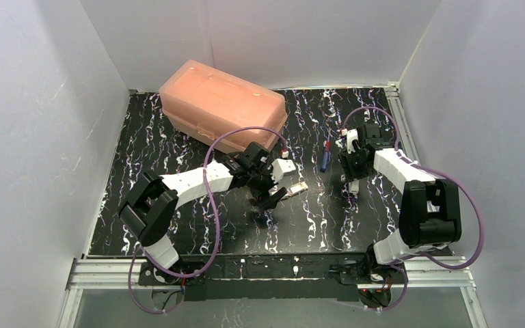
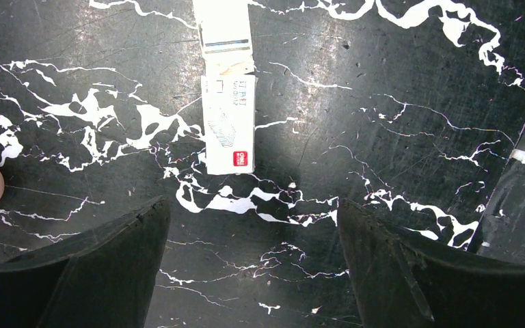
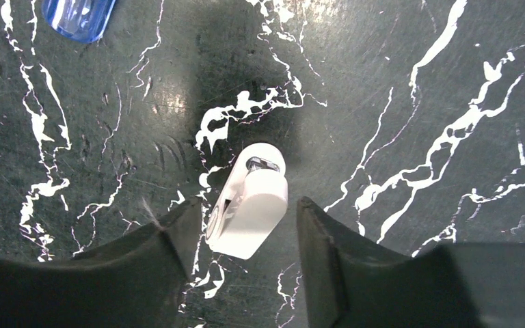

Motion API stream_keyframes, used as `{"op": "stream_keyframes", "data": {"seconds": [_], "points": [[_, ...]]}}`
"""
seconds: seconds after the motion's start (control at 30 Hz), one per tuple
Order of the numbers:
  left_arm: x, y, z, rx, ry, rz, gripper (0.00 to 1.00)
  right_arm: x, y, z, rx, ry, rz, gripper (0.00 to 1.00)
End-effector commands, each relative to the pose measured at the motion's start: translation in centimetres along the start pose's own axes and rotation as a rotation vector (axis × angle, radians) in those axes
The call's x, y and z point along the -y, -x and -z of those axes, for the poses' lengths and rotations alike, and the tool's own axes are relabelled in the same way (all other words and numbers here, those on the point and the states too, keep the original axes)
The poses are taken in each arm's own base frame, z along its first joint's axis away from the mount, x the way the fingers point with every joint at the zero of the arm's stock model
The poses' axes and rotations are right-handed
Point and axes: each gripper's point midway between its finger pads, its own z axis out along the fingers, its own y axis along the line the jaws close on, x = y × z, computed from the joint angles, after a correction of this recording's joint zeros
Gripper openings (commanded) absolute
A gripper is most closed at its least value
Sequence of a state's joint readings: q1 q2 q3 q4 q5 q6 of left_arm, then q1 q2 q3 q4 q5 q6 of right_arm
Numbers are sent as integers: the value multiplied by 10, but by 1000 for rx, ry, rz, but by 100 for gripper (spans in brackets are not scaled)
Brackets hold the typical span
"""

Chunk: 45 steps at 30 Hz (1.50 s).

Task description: Load the staples into the stapler

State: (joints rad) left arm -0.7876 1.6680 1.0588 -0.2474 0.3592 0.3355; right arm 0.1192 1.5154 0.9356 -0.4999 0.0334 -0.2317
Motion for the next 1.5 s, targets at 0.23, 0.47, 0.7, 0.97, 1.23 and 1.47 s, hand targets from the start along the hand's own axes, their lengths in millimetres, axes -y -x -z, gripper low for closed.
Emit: {"op": "stream_keyframes", "data": {"seconds": [0.23,0.47,0.7,0.97,1.23,1.47], "points": [[5,7,11,11,-13,-22,90,-8,-2,-9,-31,90,-33,29],[12,47,40,160,-79,-51,92,-58,32,23,140,403,124,1],[36,101,73,335,-247,-95,94,-143,60,103,392,759,475,1],[47,137,92,445,-328,-113,90,-195,89,176,592,952,615,1],[49,145,90,516,-370,-129,83,-220,82,195,575,1083,663,1],[51,138,83,508,-399,-126,65,-222,82,202,591,1090,671,1]]}}
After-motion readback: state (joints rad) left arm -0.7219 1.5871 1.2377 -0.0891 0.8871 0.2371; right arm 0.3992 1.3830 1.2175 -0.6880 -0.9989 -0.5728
